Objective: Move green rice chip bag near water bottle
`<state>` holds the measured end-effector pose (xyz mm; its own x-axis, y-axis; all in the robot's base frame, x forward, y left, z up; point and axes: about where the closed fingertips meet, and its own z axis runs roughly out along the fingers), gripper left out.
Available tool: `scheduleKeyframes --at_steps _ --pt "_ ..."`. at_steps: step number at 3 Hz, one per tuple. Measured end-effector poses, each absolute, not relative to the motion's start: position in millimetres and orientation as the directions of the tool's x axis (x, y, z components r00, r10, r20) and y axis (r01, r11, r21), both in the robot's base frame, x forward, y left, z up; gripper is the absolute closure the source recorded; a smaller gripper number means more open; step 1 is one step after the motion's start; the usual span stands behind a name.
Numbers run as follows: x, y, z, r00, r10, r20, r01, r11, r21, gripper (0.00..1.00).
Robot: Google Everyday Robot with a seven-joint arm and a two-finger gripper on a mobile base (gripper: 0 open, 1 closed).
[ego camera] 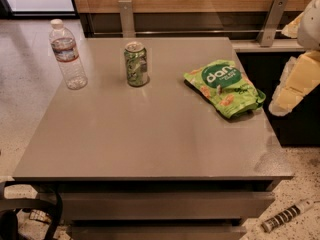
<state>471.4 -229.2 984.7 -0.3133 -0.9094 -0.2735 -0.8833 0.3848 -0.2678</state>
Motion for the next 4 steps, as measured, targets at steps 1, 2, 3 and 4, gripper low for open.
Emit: scheduleKeyframes --at_steps 1,2,3,4 --pt "512 -243 977 -0.451 -0.842 -0.297 -0.822 0.521 -0.229 0.0" --pt "547 -256 972 -0.578 -0.751 -0.319 -0.734 0.649 -0.199 0.0" --pt "573 -257 962 -0.656 -0.658 -0.368 -0.655 0.74 -0.155 0.0" --pt "587 -255 947 -0.701 -0.578 -0.418 -0.592 0.798 -0.111 0.0"
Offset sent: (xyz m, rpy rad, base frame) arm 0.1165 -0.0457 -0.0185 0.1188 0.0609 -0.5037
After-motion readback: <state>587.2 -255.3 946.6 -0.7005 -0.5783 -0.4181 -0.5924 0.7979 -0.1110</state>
